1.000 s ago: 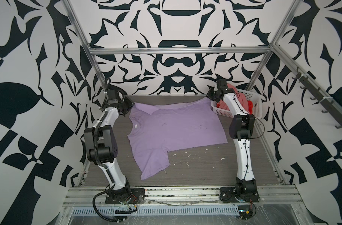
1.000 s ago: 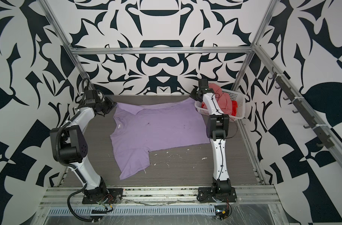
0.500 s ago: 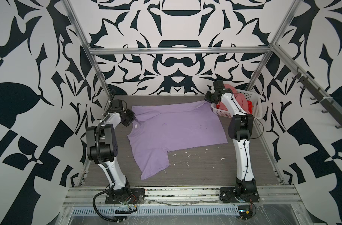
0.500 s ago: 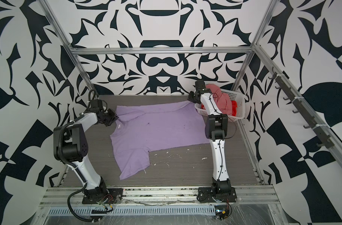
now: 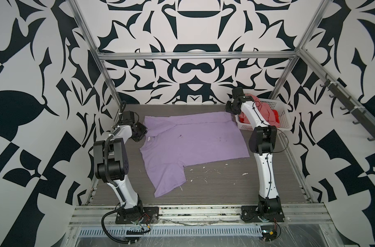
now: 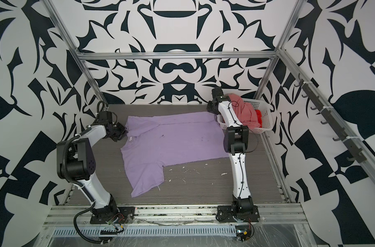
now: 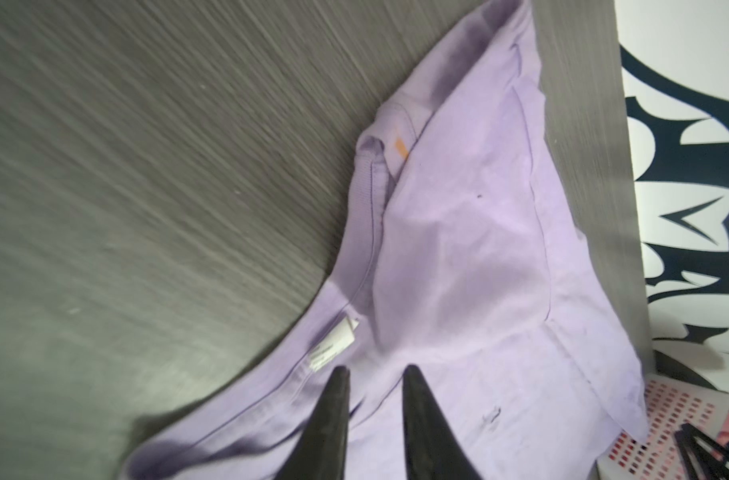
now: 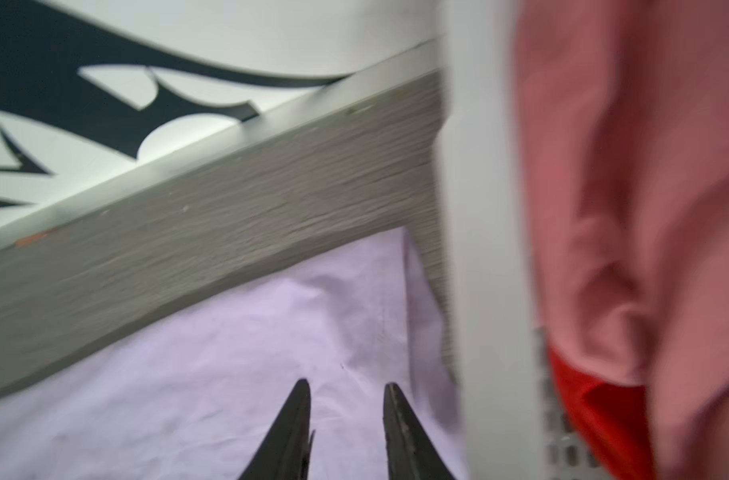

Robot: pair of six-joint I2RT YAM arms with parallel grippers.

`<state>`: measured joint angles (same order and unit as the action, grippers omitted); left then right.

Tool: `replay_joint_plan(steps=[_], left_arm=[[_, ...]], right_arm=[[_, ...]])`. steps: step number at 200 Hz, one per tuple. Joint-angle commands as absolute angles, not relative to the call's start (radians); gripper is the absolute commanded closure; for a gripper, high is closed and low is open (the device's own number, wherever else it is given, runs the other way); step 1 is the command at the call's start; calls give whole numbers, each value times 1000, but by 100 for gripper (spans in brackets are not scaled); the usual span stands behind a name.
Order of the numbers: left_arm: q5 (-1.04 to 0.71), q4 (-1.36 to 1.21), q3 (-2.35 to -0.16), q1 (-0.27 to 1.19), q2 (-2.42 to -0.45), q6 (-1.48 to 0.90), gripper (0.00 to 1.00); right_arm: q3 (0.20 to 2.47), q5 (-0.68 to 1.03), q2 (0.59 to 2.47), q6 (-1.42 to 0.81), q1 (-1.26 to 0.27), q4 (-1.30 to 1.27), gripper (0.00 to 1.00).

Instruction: Fold and stack the t-shirts

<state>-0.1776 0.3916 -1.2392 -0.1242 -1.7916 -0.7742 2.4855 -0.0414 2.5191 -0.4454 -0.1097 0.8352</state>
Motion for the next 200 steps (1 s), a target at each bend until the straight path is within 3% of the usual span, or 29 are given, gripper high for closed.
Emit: replay_joint_plan(steps=[1, 20, 44, 75, 125, 200], left_arm=[[-103, 480, -1236, -119, -1721, -777, 62], [-71, 515, -1230, -108, -1679, -765, 59], [-90, 518, -1205, -82, -1626, -764, 57], [-129, 510, -1129, -1, -1556, -813, 56], [-146, 438, -890, 155, -1444, -983, 54], [-116, 347, -658, 153, -1435, -1018, 53]], right_arm=[[2537, -253, 2470, -466, -72, 906, 65], [2517, -276, 2420, -476, -74, 886, 66], [2472, -146, 2367, -459, -93, 821, 72], [2397, -87, 2326, -470, -175, 806, 71], [1890, -5, 2121, -601, -281, 573, 71], [1354, 1, 1923, -687, -300, 435, 71]])
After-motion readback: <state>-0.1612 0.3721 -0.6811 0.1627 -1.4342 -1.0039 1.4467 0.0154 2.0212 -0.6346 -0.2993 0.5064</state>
